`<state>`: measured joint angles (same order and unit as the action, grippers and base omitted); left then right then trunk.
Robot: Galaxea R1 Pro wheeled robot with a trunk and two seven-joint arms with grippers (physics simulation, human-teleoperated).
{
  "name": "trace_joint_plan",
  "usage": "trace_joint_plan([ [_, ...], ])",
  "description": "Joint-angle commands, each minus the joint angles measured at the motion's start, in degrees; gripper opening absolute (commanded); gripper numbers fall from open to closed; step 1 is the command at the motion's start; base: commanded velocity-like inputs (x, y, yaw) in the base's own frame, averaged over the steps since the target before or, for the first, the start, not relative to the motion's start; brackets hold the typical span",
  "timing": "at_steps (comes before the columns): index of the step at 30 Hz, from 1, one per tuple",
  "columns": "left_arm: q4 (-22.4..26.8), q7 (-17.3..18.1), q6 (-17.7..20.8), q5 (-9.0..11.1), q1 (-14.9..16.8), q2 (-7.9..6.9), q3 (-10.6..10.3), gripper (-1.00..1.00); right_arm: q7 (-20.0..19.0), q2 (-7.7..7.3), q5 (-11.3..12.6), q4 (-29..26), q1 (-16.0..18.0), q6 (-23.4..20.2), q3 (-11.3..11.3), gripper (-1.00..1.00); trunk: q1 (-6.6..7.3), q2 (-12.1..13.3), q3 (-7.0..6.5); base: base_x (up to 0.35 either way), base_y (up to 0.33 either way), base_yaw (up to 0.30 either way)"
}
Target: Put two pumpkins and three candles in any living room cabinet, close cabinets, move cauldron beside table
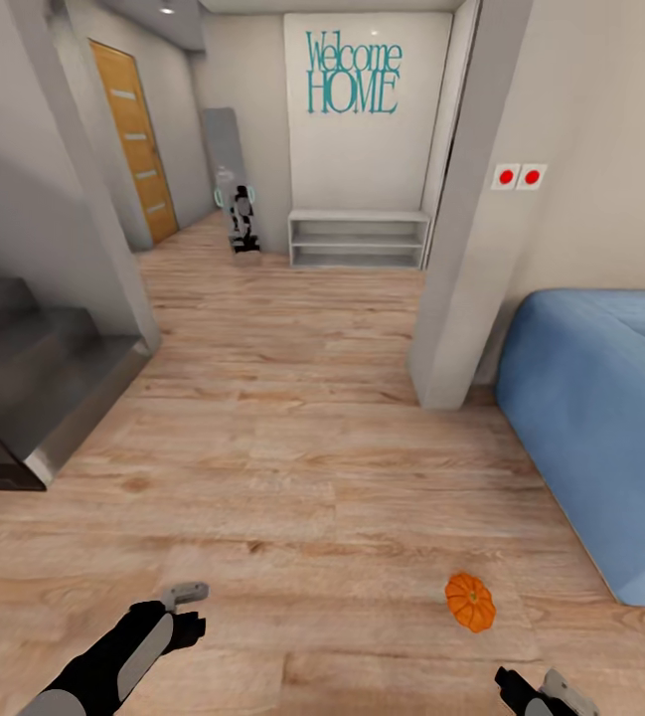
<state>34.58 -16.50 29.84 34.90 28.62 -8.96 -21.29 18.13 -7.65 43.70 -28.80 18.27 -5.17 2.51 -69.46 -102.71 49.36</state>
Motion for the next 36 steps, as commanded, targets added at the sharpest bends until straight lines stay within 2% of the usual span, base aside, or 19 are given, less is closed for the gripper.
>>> trace_joint_plan([
  [1, 0.1, -0.5, 0.1, 0.6, 0.0, -0.09, -0.4, 1.00, 0.2, 0.00, 0.3, -0.1, 0.0, -0.3, 0.0, 1.00, -0.03, 0.0, 0.05, 0.347, -0.161, -0.085],
  [6, 0.1, -0.5, 0.1, 0.1, 0.0, -0.09, -0.4, 1.00, 0.2, 0.00, 0.3, -0.2, 0.0, -0.3, 0.0, 1.00, -0.03, 0.0, 0.05, 0.342, -0.169, -0.031],
  [9, 0.1, -0.5, 0.1, -2.7, 0.0, -0.01, -0.2, 1.00, 0.2, -0.03, 0.3, -0.2, 0.0, -0.3, 0.0, 1.00, -0.03, 0.0, 0.05, 0.325, -0.192, -0.003],
  [10, 0.1, -0.5, 0.1, -2.9, 0.0, -0.01, -0.2, 1.00, 0.2, -0.03, 0.3, -0.2, 0.0, -0.4, 0.0, 1.00, -0.03, 0.0, 0.05, 0.311, -0.197, 0.000],
  [17, 0.1, -0.5, 0.1, -3.0, 0.0, 0.00, -0.2, 1.00, 0.2, -0.04, 0.2, -0.2, 0.0, -0.4, 0.0, 1.00, -0.03, 0.0, 0.05, 0.279, -0.153, 0.000],
  [30, 0.6, 0.0, 0.1, -2.8, 0.0, -0.10, 0.1, 1.00, 0.2, -0.08, 0.3, -0.2, 0.0, -0.4, 0.0, 1.00, -0.03, 0.0, -0.15, 0.272, 0.012, -0.043],
  [32, 1.7, 0.1, 0.8, -2.4, 0.0, -0.27, 0.3, 1.00, 0.1, -0.14, 0.5, -0.2, 0.0, -0.5, 0.1, 1.00, -0.03, 0.0, -0.23, 0.058, 0.011, -0.132],
  [34, 5.6, 0.3, 3.7, -1.9, 0.0, -0.49, 0.5, 1.00, 0.1, -0.19, 0.5, -0.1, 0.0, -0.5, 0.1, 1.00, -0.03, 0.0, -0.25, 0.019, 0.004, -0.044],
  [36, 10.9, 0.5, 10.7, -1.3, 0.0, -0.58, 2.5, 1.00, 0.1, -0.78, 0.6, 1.0, 0.0, -0.6, 0.2, 1.00, -0.03, 0.0, -0.26, 0.006, 0.001, -0.014],
])
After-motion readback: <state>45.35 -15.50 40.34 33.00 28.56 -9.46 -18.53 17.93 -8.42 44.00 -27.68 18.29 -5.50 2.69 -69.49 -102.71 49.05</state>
